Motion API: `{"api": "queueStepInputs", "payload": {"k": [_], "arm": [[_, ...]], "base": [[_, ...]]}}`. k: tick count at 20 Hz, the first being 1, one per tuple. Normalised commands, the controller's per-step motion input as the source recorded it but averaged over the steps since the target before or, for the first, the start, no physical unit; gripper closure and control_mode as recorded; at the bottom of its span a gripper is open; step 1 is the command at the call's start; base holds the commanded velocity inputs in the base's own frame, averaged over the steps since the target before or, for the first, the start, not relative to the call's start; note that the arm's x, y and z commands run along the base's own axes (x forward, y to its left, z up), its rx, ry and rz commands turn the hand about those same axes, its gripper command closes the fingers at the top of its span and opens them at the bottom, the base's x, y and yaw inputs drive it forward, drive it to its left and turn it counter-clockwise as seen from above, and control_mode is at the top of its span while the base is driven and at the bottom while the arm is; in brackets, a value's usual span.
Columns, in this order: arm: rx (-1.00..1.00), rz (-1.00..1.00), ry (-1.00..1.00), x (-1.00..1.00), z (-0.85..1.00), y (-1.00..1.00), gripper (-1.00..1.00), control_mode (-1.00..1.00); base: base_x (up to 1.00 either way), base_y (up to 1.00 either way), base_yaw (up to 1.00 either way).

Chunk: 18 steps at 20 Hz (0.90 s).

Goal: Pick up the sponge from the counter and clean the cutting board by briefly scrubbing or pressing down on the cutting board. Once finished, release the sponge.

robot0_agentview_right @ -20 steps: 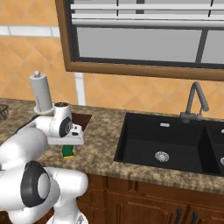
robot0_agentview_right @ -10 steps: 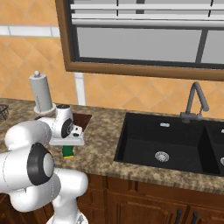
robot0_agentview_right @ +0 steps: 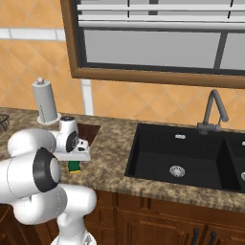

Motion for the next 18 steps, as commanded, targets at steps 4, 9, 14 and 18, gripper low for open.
{"api": "queueStepInputs", "payload": {"k": [4, 9, 14, 18], "arm": [[0.00, 0.00, 0.00, 0.00, -0.19, 0.00, -1.00, -1.00], [0.00, 0.00, 0.00, 0.00, -0.24, 0.00, -1.00, -1.00], [0.00, 0.01, 0.00, 0.00, -0.34, 0.02, 1.00, -1.00], [0.00, 0.05, 0.00, -0.08, -0.44, 0.25, 1.00, -1.00]], "base": [[0.00, 0.00, 0.00], [0.00, 0.00, 0.00], [0.00, 0.00, 0.00], [0.00, 0.00, 0.00]]}}
